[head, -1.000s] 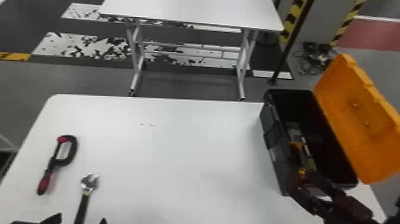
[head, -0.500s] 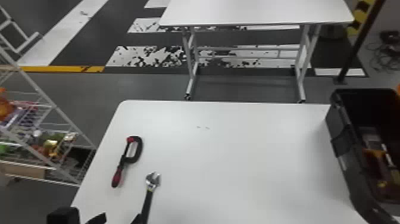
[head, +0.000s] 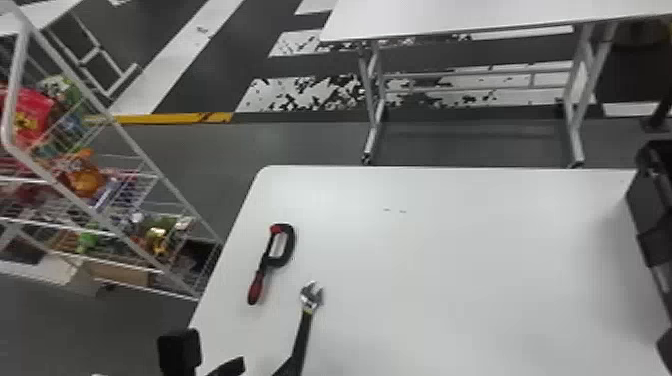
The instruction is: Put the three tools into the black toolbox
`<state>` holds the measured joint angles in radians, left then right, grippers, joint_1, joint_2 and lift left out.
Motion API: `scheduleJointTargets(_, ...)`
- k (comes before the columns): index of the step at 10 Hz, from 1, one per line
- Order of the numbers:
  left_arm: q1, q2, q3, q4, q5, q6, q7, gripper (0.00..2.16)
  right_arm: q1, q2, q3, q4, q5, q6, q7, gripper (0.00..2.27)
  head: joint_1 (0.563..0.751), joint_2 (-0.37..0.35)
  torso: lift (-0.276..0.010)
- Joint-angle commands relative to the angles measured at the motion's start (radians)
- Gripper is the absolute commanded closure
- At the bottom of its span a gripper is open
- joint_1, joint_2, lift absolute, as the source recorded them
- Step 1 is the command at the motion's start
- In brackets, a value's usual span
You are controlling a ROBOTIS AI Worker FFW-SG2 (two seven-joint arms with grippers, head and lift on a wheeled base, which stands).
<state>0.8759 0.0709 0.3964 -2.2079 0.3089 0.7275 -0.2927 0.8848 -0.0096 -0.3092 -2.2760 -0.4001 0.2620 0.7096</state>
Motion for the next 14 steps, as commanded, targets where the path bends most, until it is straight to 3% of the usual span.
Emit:
scheduleJointTargets(1,-0.028,0.003,0.006,0.001,0.001,0.1,-0.016,0.09,0.0,0.0,-0.002,0.0,0.001,-0.002,-0.001,0.08,0.695,0.3,-0.051)
scheduleJointTargets(2,-0.051,0.004,0.001,0.013,-0.01,0.152,-0.029,0.09,0.0,0.0,-0.004,0.0,0.004,-0.002,-0.001,0.08,0.695,0.29,-0.051)
scheduleJointTargets(4,-0.061,0.007,-0.03,0.013,-0.024,0.177,-0.031,0.1,-0.001,0.002,-0.004,0.0,0.004,-0.002,-0.001,0.08,0.695,0.274,-0.051)
scheduleJointTargets(6,-0.066,0.009,-0.042,-0.024,-0.042,0.241,-0.025,0.12,-0.004,0.003,-0.004,0.001,0.004,-0.002,-0.002,0.08,0.695,0.239,-0.051)
scheduleJointTargets(8,-0.069,0.009,-0.039,-0.09,-0.073,0.367,0.012,0.14,-0.007,0.003,-0.01,0.003,0.004,-0.005,-0.002,0.08,0.695,0.23,-0.051)
scheduleJointTargets(9,-0.069,0.012,-0.033,-0.148,-0.085,0.49,0.041,0.14,-0.01,0.003,-0.013,0.006,0.003,-0.002,-0.002,0.08,0.695,0.238,-0.051)
scheduleJointTargets(10,-0.069,0.018,-0.027,-0.182,-0.109,0.557,0.058,0.14,-0.014,0.003,-0.016,0.01,0.003,-0.002,-0.002,0.08,0.695,0.253,-0.051)
scheduleJointTargets(14,-0.095,0.036,-0.059,-0.187,-0.201,0.652,0.058,0.14,-0.02,0.002,-0.027,0.013,0.001,-0.002,-0.001,0.08,0.695,0.317,-0.051)
